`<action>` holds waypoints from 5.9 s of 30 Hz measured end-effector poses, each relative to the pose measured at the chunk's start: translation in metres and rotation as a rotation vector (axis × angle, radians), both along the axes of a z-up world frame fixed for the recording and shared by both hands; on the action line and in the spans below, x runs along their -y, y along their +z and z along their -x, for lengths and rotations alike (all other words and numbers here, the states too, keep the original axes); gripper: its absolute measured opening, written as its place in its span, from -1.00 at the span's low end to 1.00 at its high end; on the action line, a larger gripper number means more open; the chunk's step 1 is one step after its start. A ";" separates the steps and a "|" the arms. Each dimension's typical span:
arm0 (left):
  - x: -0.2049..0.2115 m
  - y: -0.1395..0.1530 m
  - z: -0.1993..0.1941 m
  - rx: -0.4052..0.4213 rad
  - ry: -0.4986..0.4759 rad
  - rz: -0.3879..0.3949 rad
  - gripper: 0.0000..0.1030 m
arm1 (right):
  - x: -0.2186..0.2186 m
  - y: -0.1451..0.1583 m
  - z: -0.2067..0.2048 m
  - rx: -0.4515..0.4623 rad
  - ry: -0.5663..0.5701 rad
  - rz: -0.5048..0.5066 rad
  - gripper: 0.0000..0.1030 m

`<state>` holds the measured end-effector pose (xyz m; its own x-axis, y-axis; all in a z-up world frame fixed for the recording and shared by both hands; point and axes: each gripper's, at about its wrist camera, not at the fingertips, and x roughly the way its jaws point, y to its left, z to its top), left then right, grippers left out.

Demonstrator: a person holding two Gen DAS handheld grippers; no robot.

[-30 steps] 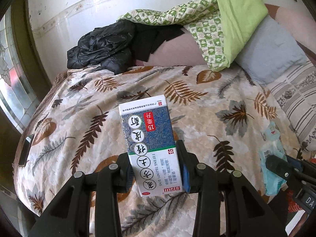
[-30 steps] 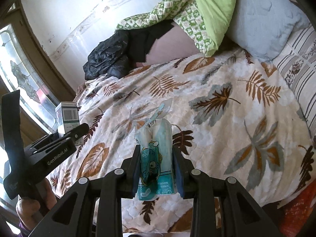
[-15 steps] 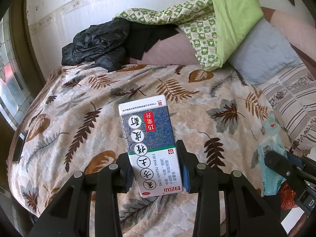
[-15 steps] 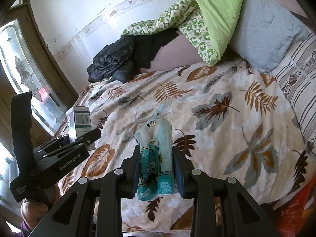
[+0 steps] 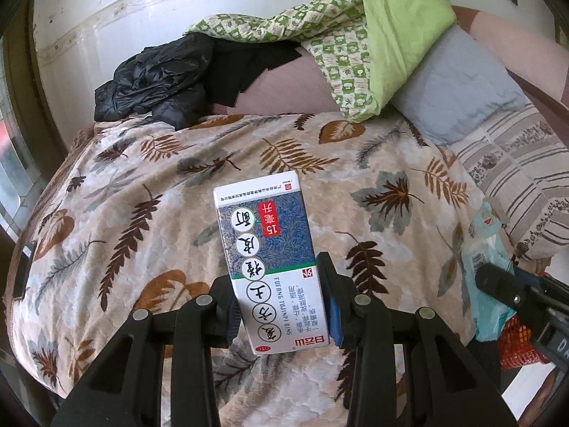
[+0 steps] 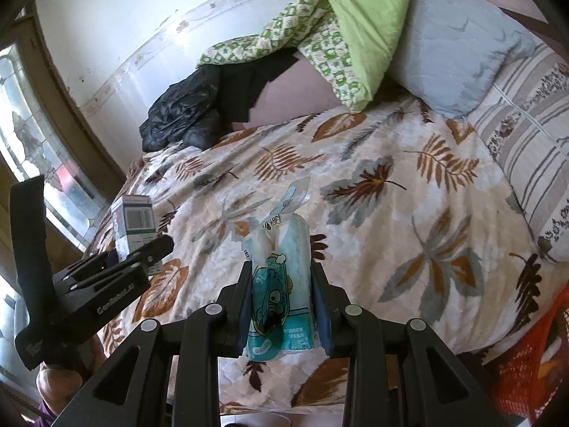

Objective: Collect trash

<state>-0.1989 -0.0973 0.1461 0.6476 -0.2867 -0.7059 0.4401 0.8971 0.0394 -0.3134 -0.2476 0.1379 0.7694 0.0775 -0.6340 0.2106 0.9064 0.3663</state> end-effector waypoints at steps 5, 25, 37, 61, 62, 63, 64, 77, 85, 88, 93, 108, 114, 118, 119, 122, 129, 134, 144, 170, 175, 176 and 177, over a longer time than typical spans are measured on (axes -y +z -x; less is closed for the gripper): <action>0.001 -0.001 0.005 0.013 -0.007 -0.014 -0.29 | 0.003 0.000 0.004 0.014 -0.016 -0.009 -0.37; 0.012 -0.008 0.005 -0.018 -0.055 -0.011 -0.29 | 0.002 -0.004 0.002 -0.009 -0.026 0.016 -0.36; 0.020 -0.007 0.013 -0.008 -0.092 -0.022 -0.29 | 0.021 -0.007 0.020 -0.003 -0.077 0.007 -0.35; 0.036 -0.012 0.026 -0.018 -0.161 -0.038 -0.29 | 0.036 -0.013 0.044 -0.021 -0.145 0.000 -0.35; 0.037 -0.012 0.027 -0.021 -0.163 -0.038 -0.29 | 0.035 -0.014 0.044 -0.022 -0.144 -0.001 -0.35; 0.037 -0.013 0.027 -0.021 -0.165 -0.038 -0.29 | 0.035 -0.014 0.044 -0.023 -0.143 -0.002 -0.35; 0.038 -0.013 0.027 -0.022 -0.167 -0.039 -0.29 | 0.034 -0.015 0.044 -0.024 -0.143 -0.003 -0.35; 0.045 -0.016 0.031 -0.024 -0.183 -0.045 -0.29 | 0.037 -0.016 0.046 -0.019 -0.157 -0.006 -0.35; 0.050 -0.015 0.033 -0.022 -0.197 -0.042 -0.29 | 0.040 -0.016 0.049 -0.025 -0.166 -0.007 -0.35; 0.050 -0.015 0.034 -0.025 -0.202 -0.040 -0.29 | 0.040 -0.015 0.049 -0.024 -0.167 -0.008 -0.35; 0.060 -0.010 0.039 -0.014 -0.237 -0.042 -0.29 | 0.047 -0.011 0.058 -0.014 -0.201 -0.003 -0.35; 0.121 0.003 0.071 0.010 -0.411 -0.054 -0.29 | 0.099 -0.008 0.114 -0.005 -0.387 -0.015 -0.35; 0.155 0.001 0.092 0.021 -0.497 -0.078 -0.29 | 0.129 -0.013 0.150 -0.007 -0.484 -0.034 -0.35; 0.181 -0.007 0.107 0.002 -0.562 -0.097 -0.29 | 0.151 -0.021 0.179 -0.009 -0.563 -0.055 -0.35; 0.189 -0.009 0.112 -0.008 -0.582 -0.103 -0.29 | 0.158 -0.023 0.188 -0.013 -0.588 -0.061 -0.35; 0.216 -0.016 0.126 -0.031 -0.641 -0.116 -0.29 | 0.173 -0.028 0.210 -0.019 -0.645 -0.072 -0.35; 0.278 -0.022 0.169 -0.054 -0.801 -0.129 -0.29 | 0.205 -0.035 0.260 -0.050 -0.772 -0.072 -0.35; 0.321 -0.028 0.207 -0.068 -0.932 -0.122 -0.29 | 0.221 -0.044 0.281 -0.074 -0.829 -0.087 -0.34; 0.374 -0.065 0.224 -0.150 -1.022 -0.119 0.55 | 0.241 -0.067 0.301 -0.090 -0.917 -0.158 0.17; 0.249 0.032 0.195 0.201 -0.751 0.113 0.89 | 0.183 -0.025 0.259 -0.078 -0.823 -0.023 0.36; 0.223 0.050 0.196 0.231 -0.712 0.162 0.89 | 0.165 -0.008 0.254 -0.070 -0.799 0.034 0.36; 0.217 0.054 0.196 0.250 -0.697 0.173 0.90 | 0.161 -0.004 0.253 -0.069 -0.796 0.047 0.37; 0.212 0.057 0.197 0.265 -0.687 0.182 0.92 | 0.158 0.000 0.253 -0.066 -0.794 0.060 0.37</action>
<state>-0.3954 -0.3096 0.2028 0.4225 -0.7841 -0.4547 0.8989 0.4267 0.0993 -0.5660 -0.4055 0.1381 0.5416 -0.5134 -0.6657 0.8206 0.4946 0.2862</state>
